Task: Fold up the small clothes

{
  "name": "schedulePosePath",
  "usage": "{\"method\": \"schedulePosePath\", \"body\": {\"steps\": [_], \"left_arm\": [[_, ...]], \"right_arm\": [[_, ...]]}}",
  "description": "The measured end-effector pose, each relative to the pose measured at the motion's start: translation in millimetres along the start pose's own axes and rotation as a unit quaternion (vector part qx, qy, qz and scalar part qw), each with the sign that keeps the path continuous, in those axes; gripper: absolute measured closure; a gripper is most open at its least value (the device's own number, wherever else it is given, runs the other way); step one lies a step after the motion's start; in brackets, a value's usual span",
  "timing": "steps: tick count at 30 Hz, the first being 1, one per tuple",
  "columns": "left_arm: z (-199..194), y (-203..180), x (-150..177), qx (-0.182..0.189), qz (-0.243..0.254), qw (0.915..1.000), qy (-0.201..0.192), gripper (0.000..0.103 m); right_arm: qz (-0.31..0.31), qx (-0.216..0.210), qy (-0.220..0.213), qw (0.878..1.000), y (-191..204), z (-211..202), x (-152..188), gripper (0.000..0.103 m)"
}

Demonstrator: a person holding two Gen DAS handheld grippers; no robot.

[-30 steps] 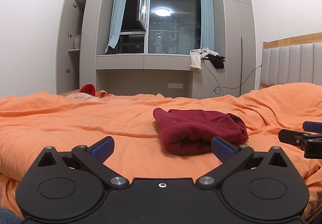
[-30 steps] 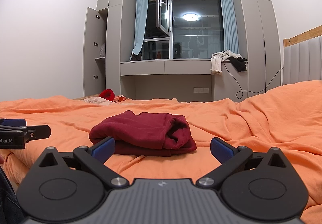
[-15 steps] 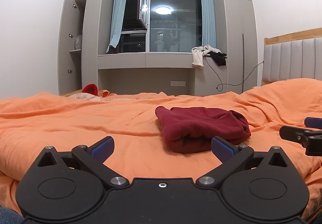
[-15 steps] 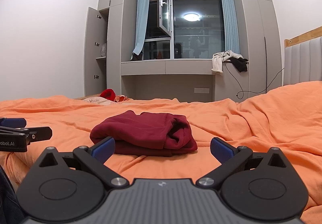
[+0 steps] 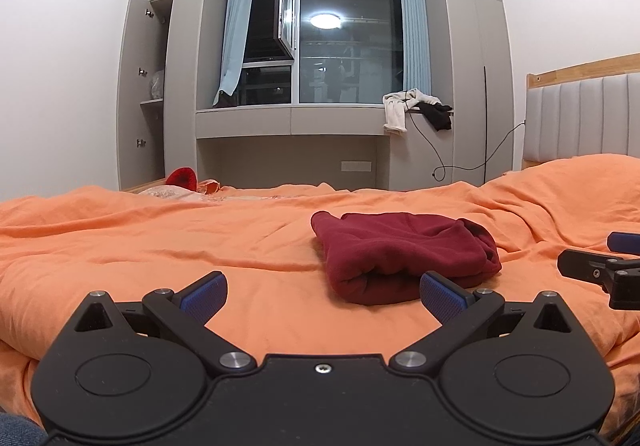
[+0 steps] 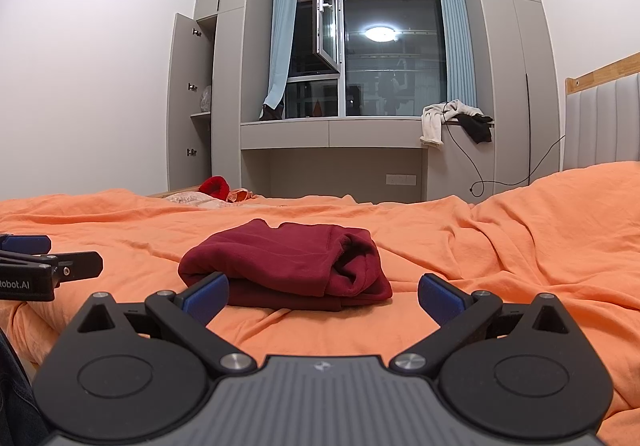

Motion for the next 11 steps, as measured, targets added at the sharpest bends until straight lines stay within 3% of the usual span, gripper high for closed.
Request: {"method": "schedulePosePath", "body": {"steps": [11], "left_arm": [[0.7, -0.7, -0.9, -0.001, 0.001, 1.0, 0.002, 0.001]], "right_arm": [[-0.002, 0.001, 0.001, 1.0, 0.6, -1.8, -0.7, 0.0]]}}
Point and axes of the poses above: each gripper's, at about its wrist camera, not at the fingertips, and z roughly the way its jaws point, y to its left, x to its underside, the point moved 8 cm from there along z, roughly the way its jaws point, and after that the axes turned 14 degrees about x, right-handed, at the moved point
